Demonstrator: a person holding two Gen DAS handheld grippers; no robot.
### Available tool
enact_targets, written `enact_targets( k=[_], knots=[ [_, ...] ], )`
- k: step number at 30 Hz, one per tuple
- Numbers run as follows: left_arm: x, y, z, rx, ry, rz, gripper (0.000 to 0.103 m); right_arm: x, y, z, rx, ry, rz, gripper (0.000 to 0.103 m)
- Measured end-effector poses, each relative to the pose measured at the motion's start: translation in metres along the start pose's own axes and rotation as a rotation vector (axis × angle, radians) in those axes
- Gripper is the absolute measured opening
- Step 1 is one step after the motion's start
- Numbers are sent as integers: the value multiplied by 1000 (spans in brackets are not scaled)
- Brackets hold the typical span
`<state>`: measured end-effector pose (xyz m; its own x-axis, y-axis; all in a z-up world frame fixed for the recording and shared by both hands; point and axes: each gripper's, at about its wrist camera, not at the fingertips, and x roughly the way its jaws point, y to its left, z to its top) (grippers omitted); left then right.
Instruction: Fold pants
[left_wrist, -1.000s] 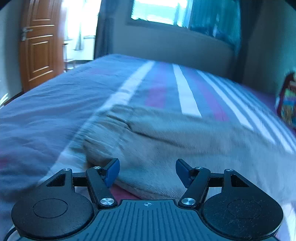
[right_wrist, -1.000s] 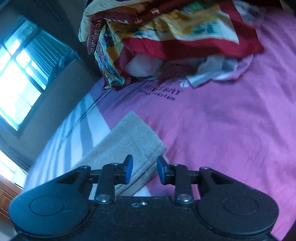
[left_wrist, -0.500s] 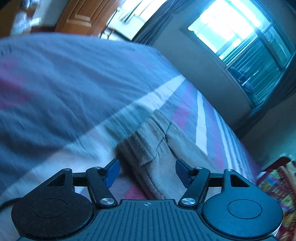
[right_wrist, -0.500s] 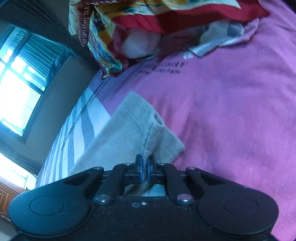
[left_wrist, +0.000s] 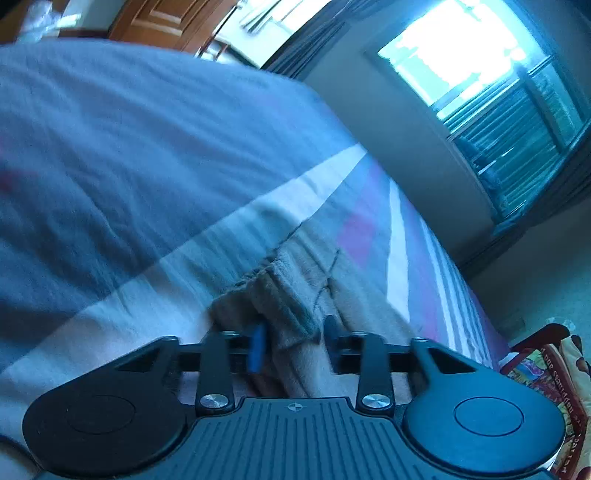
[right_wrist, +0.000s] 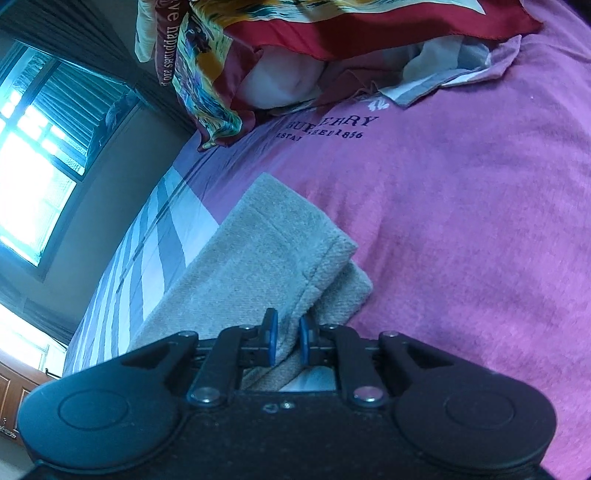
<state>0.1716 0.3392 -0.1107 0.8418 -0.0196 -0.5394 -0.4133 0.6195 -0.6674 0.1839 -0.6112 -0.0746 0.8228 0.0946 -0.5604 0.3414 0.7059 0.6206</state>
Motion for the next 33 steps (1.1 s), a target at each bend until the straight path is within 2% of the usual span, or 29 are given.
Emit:
enact_targets(
  k=[4, 5, 6, 9, 11, 12, 14, 16, 18, 21, 23, 26, 27, 28, 29, 33],
  knots=[
    [12, -6, 5, 3, 21, -5, 38, -1, 0, 0, 3, 2, -3, 12],
    [13, -9, 7, 10, 16, 1, 27, -1, 0, 0, 2, 3, -3, 12],
    [10, -13, 8, 28, -1, -9, 24, -1, 0, -1, 5, 3, -2, 12],
    [-2, -36, 14, 120, -82, -77, 19, -2, 0, -1, 10, 3, -4, 12],
    [-9, -45, 26, 127, -157, -170, 15, -3, 1, -1, 4, 4, -9, 12],
    [-9, -47, 32, 144, -170, -182, 15, -3, 2, -1, 1, 3, -12, 12],
    [7, -41, 39, 178, -113, -93, 15, -3, 2, -1, -3, 0, -17, 11],
    [26, -27, 36, 205, -2, 11, 15, -4, 1, -2, 1, -6, -22, 9],
    [33, -14, 30, 215, 54, 63, 15, -5, 0, -4, 5, -8, -19, 8],
    [25, -4, 25, 152, 15, 9, 15, -7, 2, -3, -21, -8, -23, 6],
    [23, -9, 24, 169, 4, 14, 15, -13, 9, -1, -48, -29, -22, 5],
    [25, -12, 23, 196, 14, 36, 15, -24, 17, -1, -92, -90, 28, 4],
    [24, -13, 22, 194, 17, 38, 15, -18, 13, -1, -99, -68, -16, 4],
    [24, -12, 22, 184, 16, 36, 15, -8, 4, -2, -62, -16, -59, 3],
    [23, -10, 23, 175, 16, 33, 15, -6, -4, -2, -9, -11, -40, 4],
    [22, -7, 22, 161, 26, 31, 16, -14, 0, -3, 1, -43, -19, 4]
  ],
)
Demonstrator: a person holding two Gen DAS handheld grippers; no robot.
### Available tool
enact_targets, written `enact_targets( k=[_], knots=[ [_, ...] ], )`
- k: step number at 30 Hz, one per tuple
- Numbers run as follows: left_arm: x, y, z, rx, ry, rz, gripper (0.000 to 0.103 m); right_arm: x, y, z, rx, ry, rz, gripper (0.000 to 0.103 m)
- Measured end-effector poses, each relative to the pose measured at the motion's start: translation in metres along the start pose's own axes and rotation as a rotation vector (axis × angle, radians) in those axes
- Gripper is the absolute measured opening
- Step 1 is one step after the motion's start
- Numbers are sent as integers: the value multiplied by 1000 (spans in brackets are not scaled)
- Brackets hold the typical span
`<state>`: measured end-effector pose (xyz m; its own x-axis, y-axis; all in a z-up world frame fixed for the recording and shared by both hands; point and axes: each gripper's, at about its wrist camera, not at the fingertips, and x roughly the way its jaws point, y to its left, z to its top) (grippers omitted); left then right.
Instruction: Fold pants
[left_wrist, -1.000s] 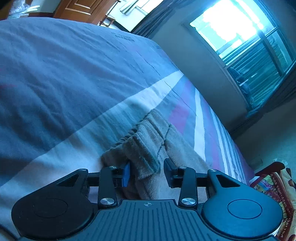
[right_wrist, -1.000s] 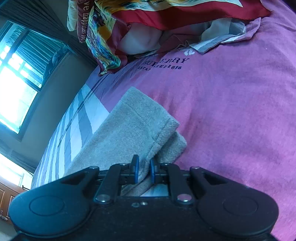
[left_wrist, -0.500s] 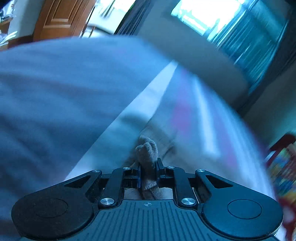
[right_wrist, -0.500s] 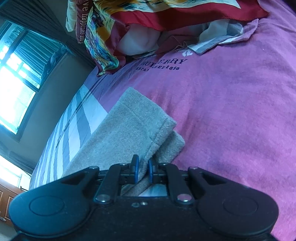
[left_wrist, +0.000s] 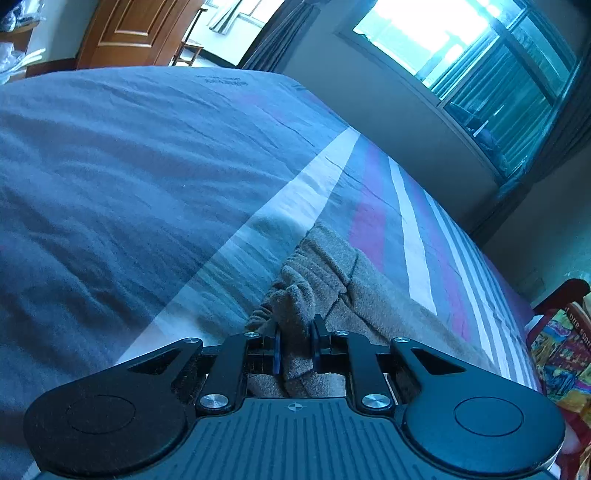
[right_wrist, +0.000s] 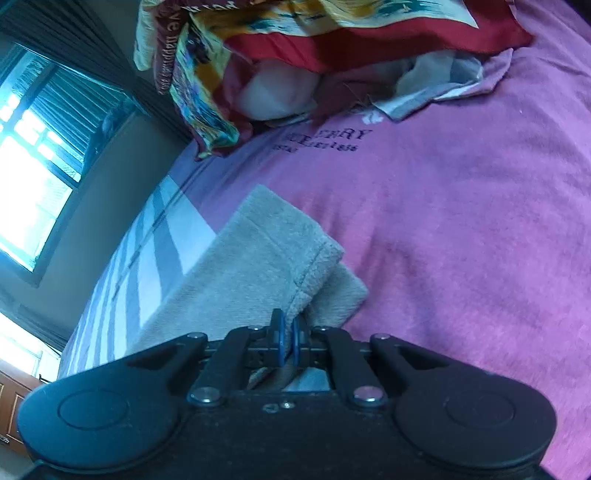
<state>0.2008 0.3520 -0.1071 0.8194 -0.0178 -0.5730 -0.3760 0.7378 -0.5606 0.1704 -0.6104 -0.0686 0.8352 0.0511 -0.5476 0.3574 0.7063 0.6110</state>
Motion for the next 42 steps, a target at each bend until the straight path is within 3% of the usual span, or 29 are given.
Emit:
enact_targets(
  k=[8, 10, 13, 19, 21, 22, 25, 27, 29, 34, 35, 42],
  knots=[
    [-27, -13, -8, 40, -43, -8, 16, -35, -17, 2, 109, -21, 21, 32],
    [-35, -13, -12, 37, -52, -7, 16, -35, -20, 2, 175, -22, 26, 28],
    [-39, -9, -13, 16, -48, -14, 16, -38, -14, 6, 160, -68, 50, 27],
    [-29, -2, -7, -34, -12, -39, 16, 1, -16, 10, 200, 73, 16, 21],
    [-27, -1, -6, -43, -4, -40, 17, 6, -13, 10, 195, 68, 18, 4],
    [-26, 0, -6, -46, 0, -42, 17, 6, -10, 9, 188, 63, 29, 4],
    [-25, 3, -6, -39, 8, -43, 18, -23, 3, 3, 161, -58, 211, 4],
    [-23, 4, -6, -47, 12, -47, 18, -20, -2, 0, 144, -31, 115, 4],
    [-23, 3, -6, -44, 12, -45, 18, -5, -23, -1, 225, 48, 61, 4],
    [-24, 3, -6, -34, 15, -41, 19, -23, -29, -5, 265, 20, 83, 22],
    [-23, 4, -7, -41, 14, -41, 19, -26, -29, -6, 268, 16, 68, 30],
    [-20, -3, -7, -32, 14, 1, 20, 7, -15, 5, 231, 58, -35, 35]
  ],
)
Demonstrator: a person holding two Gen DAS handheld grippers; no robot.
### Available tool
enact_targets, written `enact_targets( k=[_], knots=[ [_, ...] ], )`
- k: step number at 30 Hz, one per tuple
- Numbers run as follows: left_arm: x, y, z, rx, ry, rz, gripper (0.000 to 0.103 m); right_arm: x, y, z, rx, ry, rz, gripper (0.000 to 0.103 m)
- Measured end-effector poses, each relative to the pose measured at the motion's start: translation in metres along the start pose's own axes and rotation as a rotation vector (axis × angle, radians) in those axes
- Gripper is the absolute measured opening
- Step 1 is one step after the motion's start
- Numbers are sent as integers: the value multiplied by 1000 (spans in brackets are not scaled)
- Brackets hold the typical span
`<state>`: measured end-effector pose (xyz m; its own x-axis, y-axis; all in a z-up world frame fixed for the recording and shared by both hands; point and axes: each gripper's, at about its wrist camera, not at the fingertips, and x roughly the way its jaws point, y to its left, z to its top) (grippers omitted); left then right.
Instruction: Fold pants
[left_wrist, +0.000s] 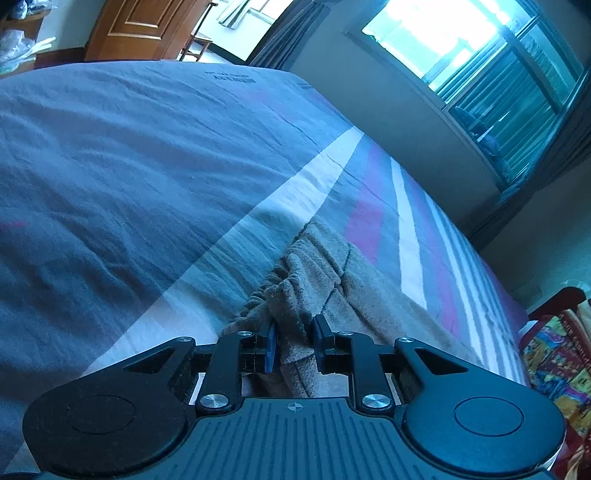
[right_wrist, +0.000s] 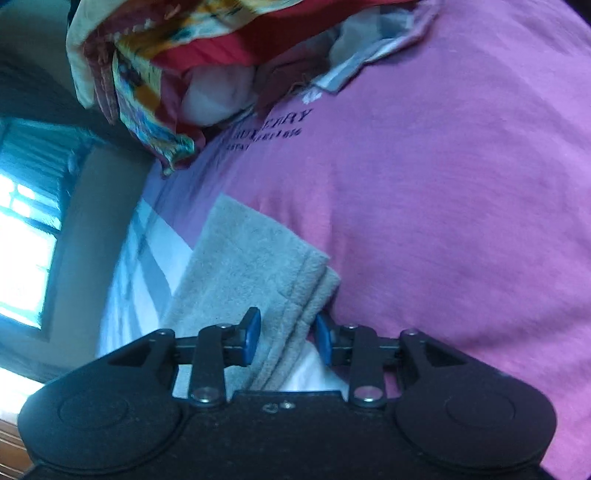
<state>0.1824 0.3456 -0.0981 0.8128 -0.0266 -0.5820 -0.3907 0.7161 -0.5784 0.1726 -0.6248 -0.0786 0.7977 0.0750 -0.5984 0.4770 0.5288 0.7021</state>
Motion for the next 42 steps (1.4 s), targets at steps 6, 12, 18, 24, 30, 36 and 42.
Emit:
enact_targets(
  k=[6, 12, 18, 24, 30, 36, 42],
  knots=[
    [-1, 4, -4, -23, -7, 0, 21, -4, 3, 5, -45, 44, 57, 18],
    [1, 4, -4, -24, -4, 3, 22, -17, -14, -10, 9, 32, 127, 39],
    [5, -2, 1, 13, 25, 38, 22, -28, 29, -11, -246, -119, 102, 7],
    [5, -10, 5, 43, 39, 74, 22, -2, -6, -2, -184, -31, 31, 10],
    [-55, -17, -2, 78, -154, 143, 22, -5, 16, -7, -277, -22, -3, 16],
    [-35, -81, -11, 312, -117, 35, 24, -16, 18, -10, -306, -62, -12, 32],
    [44, -164, -39, 539, 26, -52, 50, -9, 18, -10, -244, -47, 6, 41]
  ],
)
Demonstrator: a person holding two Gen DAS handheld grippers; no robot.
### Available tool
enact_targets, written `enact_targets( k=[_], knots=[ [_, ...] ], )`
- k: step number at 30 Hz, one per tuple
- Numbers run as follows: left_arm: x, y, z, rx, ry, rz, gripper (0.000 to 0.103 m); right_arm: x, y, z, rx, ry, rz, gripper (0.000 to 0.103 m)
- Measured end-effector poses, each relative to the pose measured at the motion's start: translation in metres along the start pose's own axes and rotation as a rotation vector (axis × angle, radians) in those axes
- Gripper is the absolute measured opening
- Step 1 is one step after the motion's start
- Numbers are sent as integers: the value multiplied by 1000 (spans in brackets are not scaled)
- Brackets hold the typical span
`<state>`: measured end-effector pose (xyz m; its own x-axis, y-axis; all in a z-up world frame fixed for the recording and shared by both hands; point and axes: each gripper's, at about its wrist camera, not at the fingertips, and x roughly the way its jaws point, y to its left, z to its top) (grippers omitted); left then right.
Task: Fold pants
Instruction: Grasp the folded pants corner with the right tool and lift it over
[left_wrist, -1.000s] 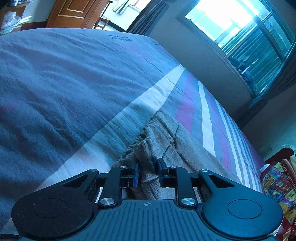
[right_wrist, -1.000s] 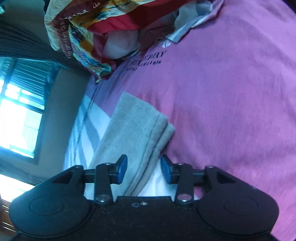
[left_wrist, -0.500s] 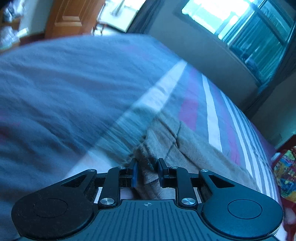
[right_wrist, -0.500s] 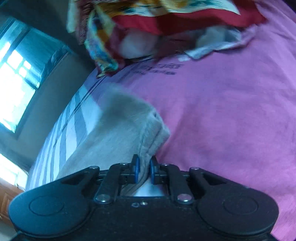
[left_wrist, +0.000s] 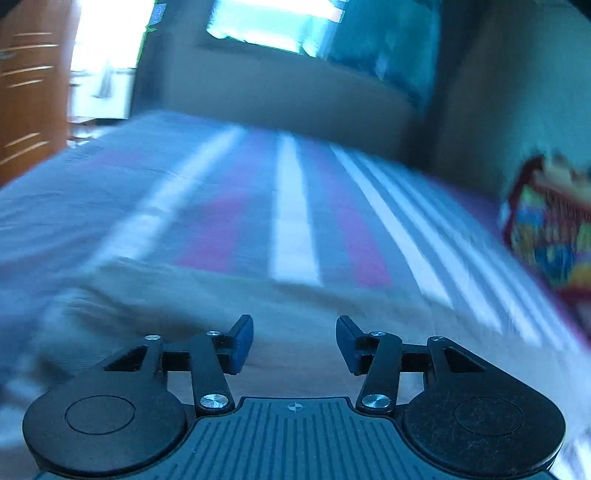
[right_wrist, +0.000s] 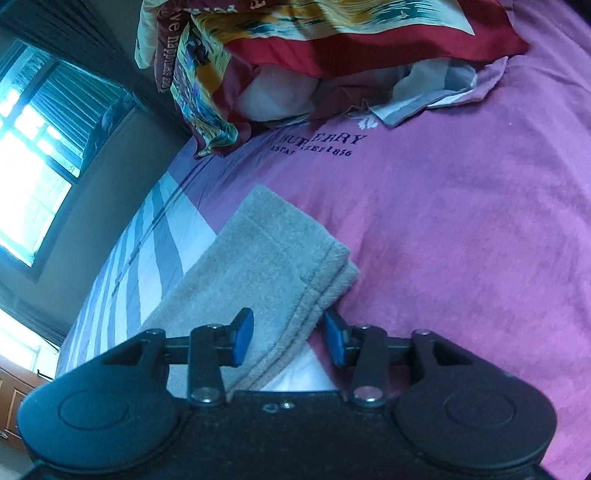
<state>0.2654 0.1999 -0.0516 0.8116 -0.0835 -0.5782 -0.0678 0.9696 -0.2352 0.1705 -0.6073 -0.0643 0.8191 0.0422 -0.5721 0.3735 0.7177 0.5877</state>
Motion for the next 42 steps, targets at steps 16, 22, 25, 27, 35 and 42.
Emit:
enact_targets(
  k=[16, 22, 25, 27, 35, 42],
  knots=[
    [-51, 63, -37, -55, 44, 203, 51, 13, -29, 7, 143, -14, 69, 16],
    [-80, 71, -51, -31, 31, 252, 51, 6, 5, 11, 10, -45, -21, 14],
    [-90, 84, -62, -74, 41, 238, 56, -7, 60, 9, -158, -98, 16, 14],
    [-92, 91, -71, -95, 49, 242, 59, -12, 105, 3, -267, -113, 54, 14],
    [-120, 126, -96, -149, 42, 262, 59, 16, 277, -84, -603, -2, 263, 14],
    [-137, 147, -112, -155, 55, 282, 59, 59, 332, -219, -839, 314, 383, 14]
  ],
)
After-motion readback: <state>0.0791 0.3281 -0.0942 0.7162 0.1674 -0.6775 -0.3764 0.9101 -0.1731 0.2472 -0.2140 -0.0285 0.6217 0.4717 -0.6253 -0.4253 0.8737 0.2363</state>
